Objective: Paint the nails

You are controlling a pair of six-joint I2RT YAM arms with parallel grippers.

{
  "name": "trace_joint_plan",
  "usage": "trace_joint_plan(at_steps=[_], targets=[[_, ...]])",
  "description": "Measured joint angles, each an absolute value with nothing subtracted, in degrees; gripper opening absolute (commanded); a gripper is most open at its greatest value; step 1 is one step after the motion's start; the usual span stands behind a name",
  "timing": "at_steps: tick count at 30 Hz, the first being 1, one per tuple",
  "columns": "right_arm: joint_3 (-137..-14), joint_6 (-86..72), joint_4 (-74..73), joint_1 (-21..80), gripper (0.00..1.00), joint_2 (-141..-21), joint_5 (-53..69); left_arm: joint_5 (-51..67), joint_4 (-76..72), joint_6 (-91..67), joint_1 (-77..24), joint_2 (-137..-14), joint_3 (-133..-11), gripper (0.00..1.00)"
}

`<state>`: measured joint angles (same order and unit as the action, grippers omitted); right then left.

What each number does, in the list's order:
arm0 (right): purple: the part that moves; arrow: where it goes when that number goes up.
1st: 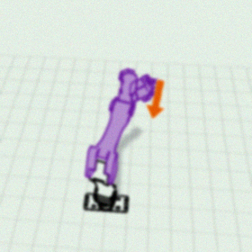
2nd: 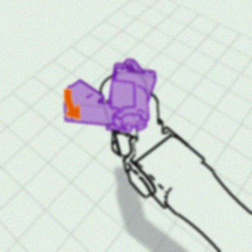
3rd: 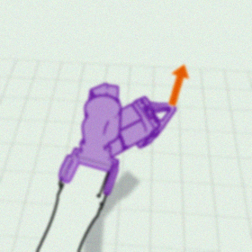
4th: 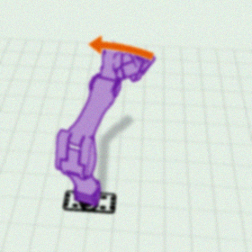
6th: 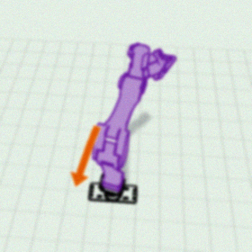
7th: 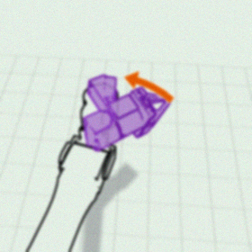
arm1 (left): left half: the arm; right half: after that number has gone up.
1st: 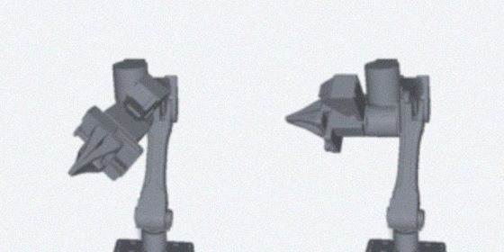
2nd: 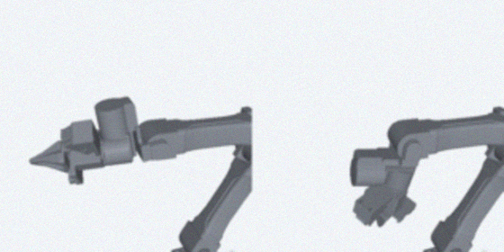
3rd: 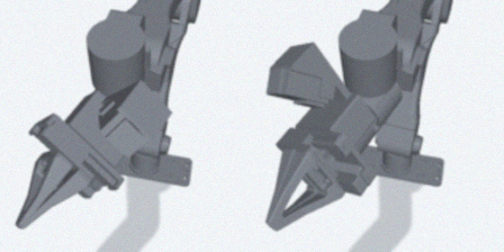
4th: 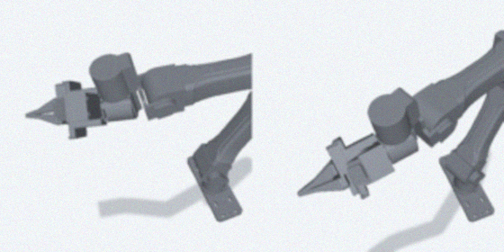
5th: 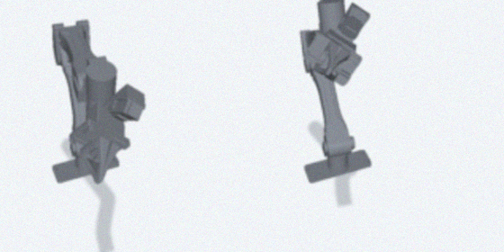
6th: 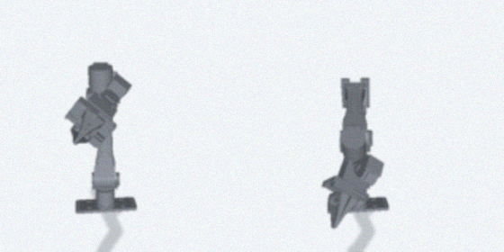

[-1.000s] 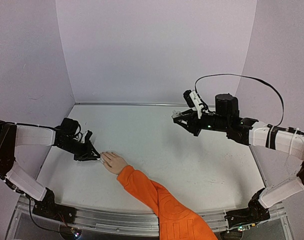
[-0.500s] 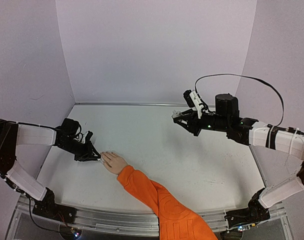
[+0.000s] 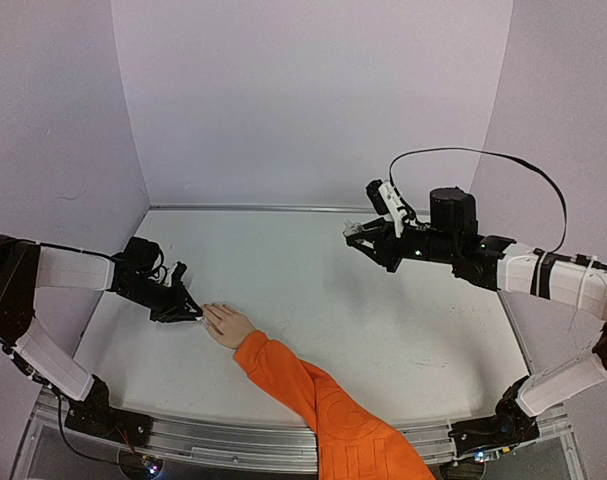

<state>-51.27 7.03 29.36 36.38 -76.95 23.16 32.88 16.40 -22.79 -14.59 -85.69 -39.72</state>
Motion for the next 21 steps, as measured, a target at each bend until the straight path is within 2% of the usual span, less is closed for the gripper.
trace_joint_plan(at_steps=[21], targets=[[-51.27, 7.01, 29.41, 36.29, 0.0, -77.73, 23.33, 32.25, 15.94, -22.79, -14.63, -86.83, -39.83, 0.0]])
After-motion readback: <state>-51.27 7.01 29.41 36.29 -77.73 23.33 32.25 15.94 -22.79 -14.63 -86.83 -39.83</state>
